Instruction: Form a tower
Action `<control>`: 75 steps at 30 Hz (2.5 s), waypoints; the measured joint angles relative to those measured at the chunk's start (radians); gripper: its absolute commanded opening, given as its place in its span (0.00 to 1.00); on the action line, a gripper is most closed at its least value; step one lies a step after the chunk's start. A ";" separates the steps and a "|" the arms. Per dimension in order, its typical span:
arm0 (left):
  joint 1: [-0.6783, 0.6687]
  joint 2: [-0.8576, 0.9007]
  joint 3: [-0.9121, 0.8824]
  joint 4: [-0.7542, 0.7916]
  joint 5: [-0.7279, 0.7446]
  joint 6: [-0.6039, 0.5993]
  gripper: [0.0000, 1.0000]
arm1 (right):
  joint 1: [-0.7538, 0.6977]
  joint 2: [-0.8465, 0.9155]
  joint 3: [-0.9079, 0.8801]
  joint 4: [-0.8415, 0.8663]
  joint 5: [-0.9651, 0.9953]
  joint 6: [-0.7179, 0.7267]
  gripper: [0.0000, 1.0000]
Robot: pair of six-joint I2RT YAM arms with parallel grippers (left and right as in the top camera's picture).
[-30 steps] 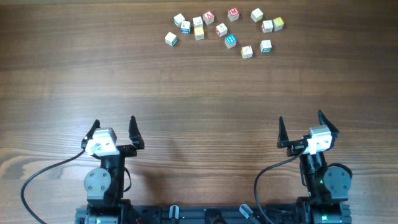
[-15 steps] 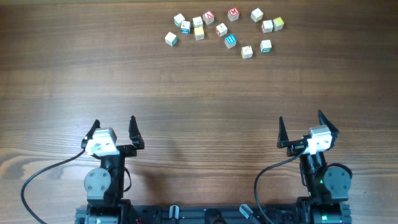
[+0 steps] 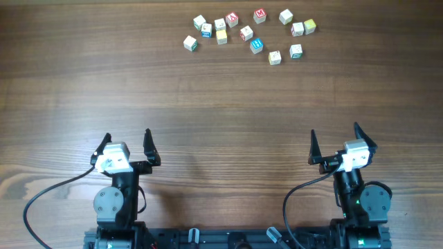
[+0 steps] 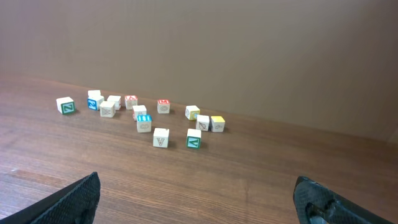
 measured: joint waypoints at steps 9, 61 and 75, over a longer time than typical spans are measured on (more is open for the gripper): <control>0.000 0.000 0.003 0.028 0.080 -0.001 1.00 | 0.000 0.000 0.000 0.000 0.000 0.000 1.00; -0.241 0.807 0.836 -0.318 0.343 -0.065 1.00 | 0.000 0.000 0.000 0.000 0.000 0.000 1.00; -0.241 1.179 1.242 -0.646 0.462 -0.065 1.00 | 0.000 0.000 0.000 0.000 0.000 0.000 1.00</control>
